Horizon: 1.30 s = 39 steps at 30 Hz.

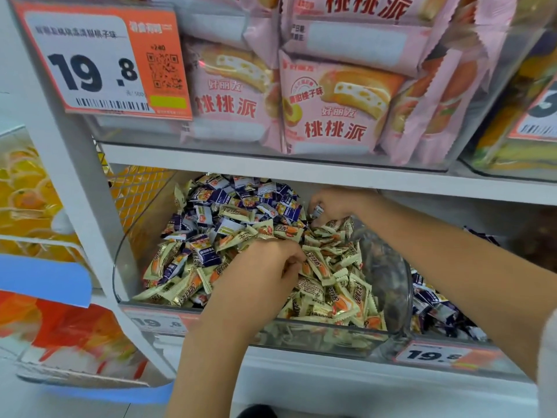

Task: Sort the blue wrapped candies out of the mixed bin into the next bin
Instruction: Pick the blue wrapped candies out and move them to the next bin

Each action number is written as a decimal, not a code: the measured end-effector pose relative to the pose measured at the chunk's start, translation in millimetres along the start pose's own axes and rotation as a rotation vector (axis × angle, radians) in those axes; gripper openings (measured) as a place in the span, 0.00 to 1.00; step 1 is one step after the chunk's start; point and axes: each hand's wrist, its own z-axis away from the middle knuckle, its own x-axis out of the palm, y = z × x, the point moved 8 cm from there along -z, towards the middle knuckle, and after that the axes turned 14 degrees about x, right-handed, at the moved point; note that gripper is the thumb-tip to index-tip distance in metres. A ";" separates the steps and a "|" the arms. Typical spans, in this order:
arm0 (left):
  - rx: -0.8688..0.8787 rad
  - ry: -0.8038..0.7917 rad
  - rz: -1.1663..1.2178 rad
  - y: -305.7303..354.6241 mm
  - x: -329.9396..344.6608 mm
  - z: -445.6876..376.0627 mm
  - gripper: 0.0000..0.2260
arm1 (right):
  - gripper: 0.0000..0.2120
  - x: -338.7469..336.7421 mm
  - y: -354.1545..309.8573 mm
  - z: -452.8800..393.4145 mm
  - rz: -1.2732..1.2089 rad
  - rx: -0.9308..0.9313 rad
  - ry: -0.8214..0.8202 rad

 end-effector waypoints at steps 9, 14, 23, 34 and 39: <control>-0.011 -0.014 0.035 -1.2 6.6 2.8 0.07 | 0.04 -3.8 -13.3 2.6 0.266 0.049 0.163; 0.010 -0.018 0.058 -2.8 5.9 3.8 0.07 | 0.10 -11.2 -0.7 3.2 -0.043 0.013 0.057; -0.026 -0.025 0.037 -5.1 7.9 2.1 0.08 | 0.16 -26.8 4.2 77.0 -0.878 -0.047 -0.004; -0.043 -0.033 0.020 1.8 6.2 -0.8 0.08 | 0.12 11.3 155.7 211.6 -1.120 0.184 0.355; -0.072 -0.012 0.032 3.5 6.6 -4.2 0.08 | 0.12 -39.9 104.6 238.5 -0.762 -0.015 0.687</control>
